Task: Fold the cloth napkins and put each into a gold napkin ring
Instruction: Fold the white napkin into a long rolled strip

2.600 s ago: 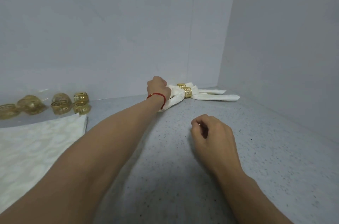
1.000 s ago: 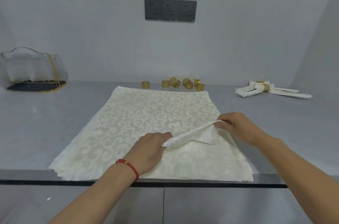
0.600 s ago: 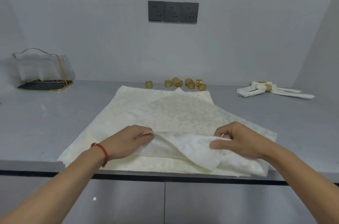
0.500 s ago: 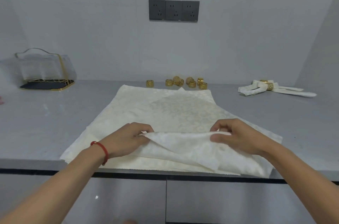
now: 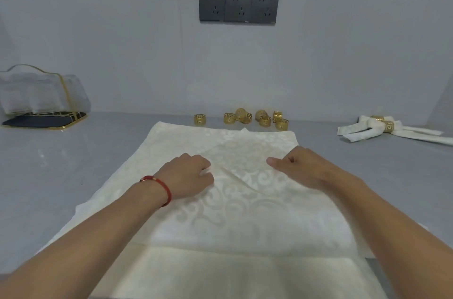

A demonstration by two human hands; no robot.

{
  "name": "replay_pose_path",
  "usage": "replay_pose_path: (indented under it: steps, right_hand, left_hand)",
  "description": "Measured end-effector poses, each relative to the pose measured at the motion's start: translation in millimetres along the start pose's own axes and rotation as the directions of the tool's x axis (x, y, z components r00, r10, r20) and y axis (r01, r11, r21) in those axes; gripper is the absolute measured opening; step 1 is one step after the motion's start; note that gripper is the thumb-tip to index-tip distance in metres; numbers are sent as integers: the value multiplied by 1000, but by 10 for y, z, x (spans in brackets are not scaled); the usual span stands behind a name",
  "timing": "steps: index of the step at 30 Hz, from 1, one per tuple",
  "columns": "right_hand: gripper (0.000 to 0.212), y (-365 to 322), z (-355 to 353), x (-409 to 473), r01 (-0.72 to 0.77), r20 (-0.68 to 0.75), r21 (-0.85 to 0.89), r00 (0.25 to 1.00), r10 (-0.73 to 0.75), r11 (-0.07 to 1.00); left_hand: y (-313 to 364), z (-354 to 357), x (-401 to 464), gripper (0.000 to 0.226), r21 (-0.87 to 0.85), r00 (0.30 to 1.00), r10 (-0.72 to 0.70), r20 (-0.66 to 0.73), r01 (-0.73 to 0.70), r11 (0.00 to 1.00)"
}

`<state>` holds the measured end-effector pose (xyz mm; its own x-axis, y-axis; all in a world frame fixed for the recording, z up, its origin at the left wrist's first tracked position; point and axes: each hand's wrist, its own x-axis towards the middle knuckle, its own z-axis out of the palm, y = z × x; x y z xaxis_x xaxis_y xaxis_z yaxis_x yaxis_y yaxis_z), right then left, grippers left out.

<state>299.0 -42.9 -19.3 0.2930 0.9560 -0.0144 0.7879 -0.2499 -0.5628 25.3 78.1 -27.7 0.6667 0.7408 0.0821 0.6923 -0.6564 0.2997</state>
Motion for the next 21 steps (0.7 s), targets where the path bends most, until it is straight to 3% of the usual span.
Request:
replay_pose_path:
  steps: [4, 6, 8, 11, 17, 19, 21]
  right_hand:
    - [65, 41, 16, 656, -151, -247, -123, 962, 117, 981]
    - [54, 11, 42, 791, -144, -380, -190, 923, 63, 971]
    - [37, -63, 119, 768, -55, -422, -209, 906, -39, 976]
    - [23, -131, 300, 701, 40, -283, -263, 952, -116, 964]
    - [25, -5, 537, 857, 112, -68, -384, 987, -149, 916]
    - [33, 26, 578, 895, 156, 2, -379, 986, -168, 912]
    - [40, 33, 607, 907, 178, 31, -369, 983, -179, 912]
  left_hand:
    - [-42, 59, 716, 33, 168, 995, -64, 81, 50, 984]
    - [-76, 96, 1015, 40, 264, 994, -97, 57, 78, 961]
    - [-101, 156, 1197, 44, 339, 991, -131, 36, 111, 934]
    - [-111, 272, 1327, 38, 434, 991, -126, -46, 133, 891]
    - [-117, 446, 1407, 38, 523, 969, -102, -227, 209, 826]
    - [-61, 500, 1402, 38, 487, 960, -9, -279, 150, 861]
    - [29, 554, 1408, 40, 363, 967, 120, -223, -32, 931]
